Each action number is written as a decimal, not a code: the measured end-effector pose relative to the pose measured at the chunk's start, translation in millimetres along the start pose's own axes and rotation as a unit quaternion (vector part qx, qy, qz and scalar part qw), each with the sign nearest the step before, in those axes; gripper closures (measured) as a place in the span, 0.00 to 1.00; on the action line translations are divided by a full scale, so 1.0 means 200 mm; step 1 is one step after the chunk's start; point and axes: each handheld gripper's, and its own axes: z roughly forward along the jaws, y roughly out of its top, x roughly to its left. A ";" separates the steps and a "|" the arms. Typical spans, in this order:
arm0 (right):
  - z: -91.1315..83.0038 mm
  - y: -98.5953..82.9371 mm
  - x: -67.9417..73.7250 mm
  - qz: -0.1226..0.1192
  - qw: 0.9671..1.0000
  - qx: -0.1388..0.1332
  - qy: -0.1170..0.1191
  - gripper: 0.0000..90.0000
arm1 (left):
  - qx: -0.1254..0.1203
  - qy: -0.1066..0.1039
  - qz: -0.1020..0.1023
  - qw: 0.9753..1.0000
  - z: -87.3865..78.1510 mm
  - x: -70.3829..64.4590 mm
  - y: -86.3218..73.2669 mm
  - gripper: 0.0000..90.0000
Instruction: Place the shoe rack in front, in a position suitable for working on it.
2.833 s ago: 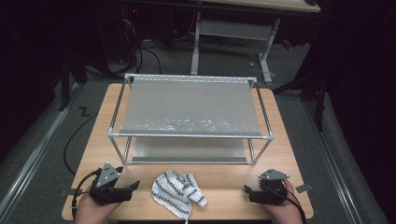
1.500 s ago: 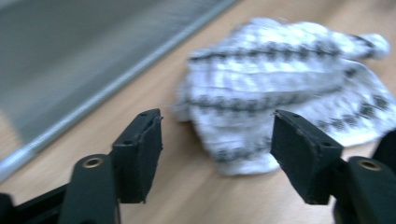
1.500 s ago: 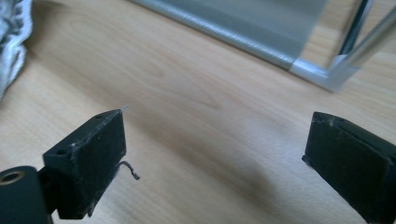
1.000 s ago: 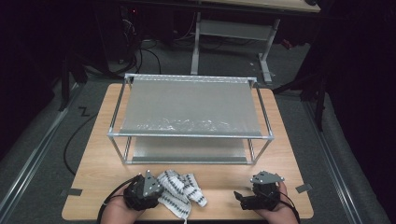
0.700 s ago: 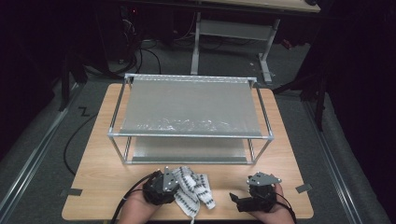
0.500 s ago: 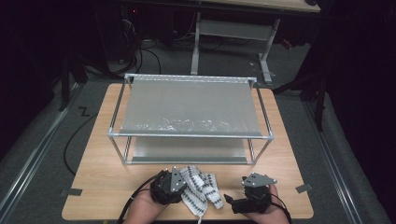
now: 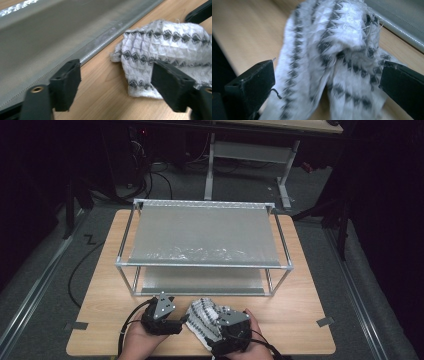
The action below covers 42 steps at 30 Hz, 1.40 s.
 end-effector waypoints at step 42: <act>0.02 -0.08 -0.04 -0.034 0.999 0.008 0.021 0.66 | -0.023 -0.010 0.006 1.000 -0.01 -0.01 0.00 0.25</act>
